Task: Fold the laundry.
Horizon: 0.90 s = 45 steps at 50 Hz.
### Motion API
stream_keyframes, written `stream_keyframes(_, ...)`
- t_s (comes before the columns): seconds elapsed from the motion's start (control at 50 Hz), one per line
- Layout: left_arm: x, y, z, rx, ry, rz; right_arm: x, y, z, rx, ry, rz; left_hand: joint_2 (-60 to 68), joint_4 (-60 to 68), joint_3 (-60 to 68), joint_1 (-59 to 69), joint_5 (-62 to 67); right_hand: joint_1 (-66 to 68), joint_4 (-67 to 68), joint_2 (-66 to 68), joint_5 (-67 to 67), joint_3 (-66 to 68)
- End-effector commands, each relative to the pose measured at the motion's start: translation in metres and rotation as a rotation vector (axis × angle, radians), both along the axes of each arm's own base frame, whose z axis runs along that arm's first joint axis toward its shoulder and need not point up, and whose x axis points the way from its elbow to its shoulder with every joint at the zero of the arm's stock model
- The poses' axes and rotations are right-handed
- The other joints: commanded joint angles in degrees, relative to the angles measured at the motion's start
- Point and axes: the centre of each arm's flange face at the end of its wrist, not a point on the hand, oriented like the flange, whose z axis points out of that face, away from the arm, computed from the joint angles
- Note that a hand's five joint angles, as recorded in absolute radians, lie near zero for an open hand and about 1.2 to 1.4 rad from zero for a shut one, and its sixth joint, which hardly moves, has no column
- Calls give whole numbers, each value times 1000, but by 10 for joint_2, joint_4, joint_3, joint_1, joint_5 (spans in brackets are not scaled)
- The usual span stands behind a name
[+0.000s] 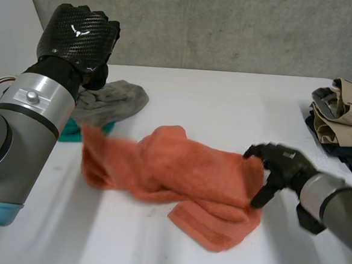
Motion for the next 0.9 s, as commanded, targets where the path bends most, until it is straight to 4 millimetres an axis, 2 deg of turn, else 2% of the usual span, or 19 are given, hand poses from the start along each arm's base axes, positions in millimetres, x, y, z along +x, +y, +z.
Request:
stream_keyframes(0.02,-1,-1,2,-5,4,1,24,8,-45,55,-26,67,114,114,118,133,138,38,17,-2,24,16)
stream_keyframes(0.1,-1,1,3,-8,5,-1,28,4,-58,57,30,37,114,114,118,133,138,144,122,103,130,122)
stream_keyframes(0.18,-2,3,-6,20,-10,-14,23,-1,-56,16,76,-2,114,114,118,133,138,200,178,159,186,178)
stream_keyframes(0.24,-1,5,-22,71,-42,-16,22,1,-46,-27,94,17,91,90,95,110,115,190,168,149,176,168)
stream_keyframes(0.26,-1,5,-29,92,-55,-18,22,2,-42,-43,96,21,-9,-10,-5,10,15,186,165,146,172,164)
stream_keyframes(0.28,1,5,-45,138,-81,-13,22,3,-38,-57,96,23,-250,-251,-246,-231,-226,183,162,142,169,161)
stream_keyframes(0.3,2,5,-51,156,-92,-13,21,5,-32,-77,99,29,-359,-360,-355,-340,-335,178,157,137,164,156)
stream_keyframes(0.34,4,6,-67,202,-119,-8,20,7,-30,-88,109,35,-437,-438,-433,-418,-414,168,147,127,154,146)
stream_keyframes(0.4,10,5,-82,246,-141,10,19,8,-30,-100,134,50,-459,-460,-455,-440,-436,154,133,114,140,132)
stream_keyframes(0.5,35,-4,-109,341,-178,49,22,16,-34,-108,171,90,-454,-455,-450,-435,-431,156,135,116,142,134)
stream_keyframes(0.68,65,-15,-136,455,-205,31,23,18,-43,-117,244,126,-444,-445,-440,-425,-420,171,150,131,157,149)
stream_keyframes(0.84,70,-29,-160,531,-222,21,24,15,-45,-139,237,123,-400,-401,-397,-382,-377,198,177,157,184,176)
stream_keyframes(0.86,70,-29,-163,538,-224,18,24,14,-46,-144,236,123,-383,-384,-380,-365,-360,201,180,161,187,179)
stream_keyframes(0.9,69,-31,-167,547,-225,13,25,14,-48,-144,236,123,-271,-272,-267,-252,-248,215,193,174,201,193)
